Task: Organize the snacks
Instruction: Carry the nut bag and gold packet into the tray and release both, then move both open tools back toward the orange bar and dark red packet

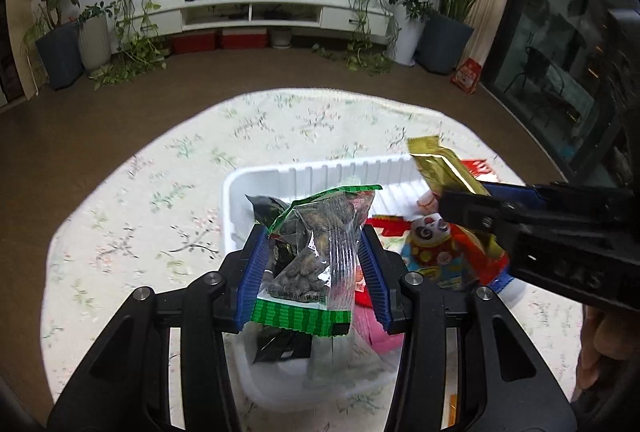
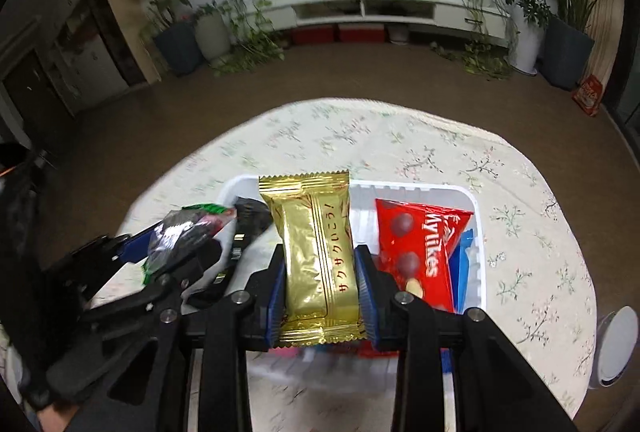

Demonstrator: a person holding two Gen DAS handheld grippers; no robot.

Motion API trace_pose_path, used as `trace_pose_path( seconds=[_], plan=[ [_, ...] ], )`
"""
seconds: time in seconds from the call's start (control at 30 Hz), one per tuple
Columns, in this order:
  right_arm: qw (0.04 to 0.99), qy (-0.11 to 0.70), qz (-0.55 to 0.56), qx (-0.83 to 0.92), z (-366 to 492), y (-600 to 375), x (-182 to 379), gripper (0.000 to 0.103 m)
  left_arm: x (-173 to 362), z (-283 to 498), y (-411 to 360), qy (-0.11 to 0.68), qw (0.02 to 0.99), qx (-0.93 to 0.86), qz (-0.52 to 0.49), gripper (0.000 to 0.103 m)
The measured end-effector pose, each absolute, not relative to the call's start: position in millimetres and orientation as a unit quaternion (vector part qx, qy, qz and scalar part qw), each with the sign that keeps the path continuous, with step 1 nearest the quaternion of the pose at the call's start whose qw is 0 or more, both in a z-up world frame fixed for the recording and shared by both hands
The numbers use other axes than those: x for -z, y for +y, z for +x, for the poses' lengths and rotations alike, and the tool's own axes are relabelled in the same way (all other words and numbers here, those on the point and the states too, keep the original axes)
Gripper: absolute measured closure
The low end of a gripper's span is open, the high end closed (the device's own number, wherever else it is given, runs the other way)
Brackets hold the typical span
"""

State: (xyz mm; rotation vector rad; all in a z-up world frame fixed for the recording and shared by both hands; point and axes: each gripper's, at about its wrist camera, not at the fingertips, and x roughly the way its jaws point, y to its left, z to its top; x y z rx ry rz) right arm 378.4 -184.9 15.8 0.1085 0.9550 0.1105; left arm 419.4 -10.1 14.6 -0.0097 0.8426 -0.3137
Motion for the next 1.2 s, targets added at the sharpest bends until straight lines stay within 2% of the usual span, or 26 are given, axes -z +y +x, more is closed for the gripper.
trace_pose_path(
  seconds=[0.3,0.53,0.67,0.73,0.83,0.9,0.93,1.07,1.2],
  plan=[
    [0.87,0.492,0.019,-0.025,409,-174,18,0.068,27,435,-20,0.422,0.895,0.143,0.01,0.057],
    [0.865,0.501,0.0,-0.009,415,-170,33,0.068,36,441,-22,0.42,0.897,0.137,0.018,0.038],
    [0.865,0.502,0.004,-0.004,418,-172,33,0.067,40,443,-26,0.419,0.897,0.137,0.028,0.038],
    [0.864,0.504,0.003,-0.004,419,-172,33,0.064,39,442,-23,0.417,0.899,0.133,0.025,0.029],
    [0.863,0.505,0.005,-0.006,419,-171,33,0.06,35,436,-16,0.409,0.903,0.127,0.018,0.025],
    [0.863,0.504,0.011,-0.007,419,-171,31,0.048,29,427,-10,0.405,0.905,0.128,0.016,0.02],
    [0.865,0.502,0.014,-0.006,418,-172,29,0.046,27,424,-9,0.402,0.907,0.127,0.017,0.016],
    [0.869,0.495,0.017,-0.011,411,-170,21,0.041,14,404,-3,0.388,0.913,0.127,0.013,0.016],
    [0.877,0.48,0.027,-0.021,393,-168,5,0.035,-4,370,2,0.37,0.92,0.133,0.016,0.007]
  ],
)
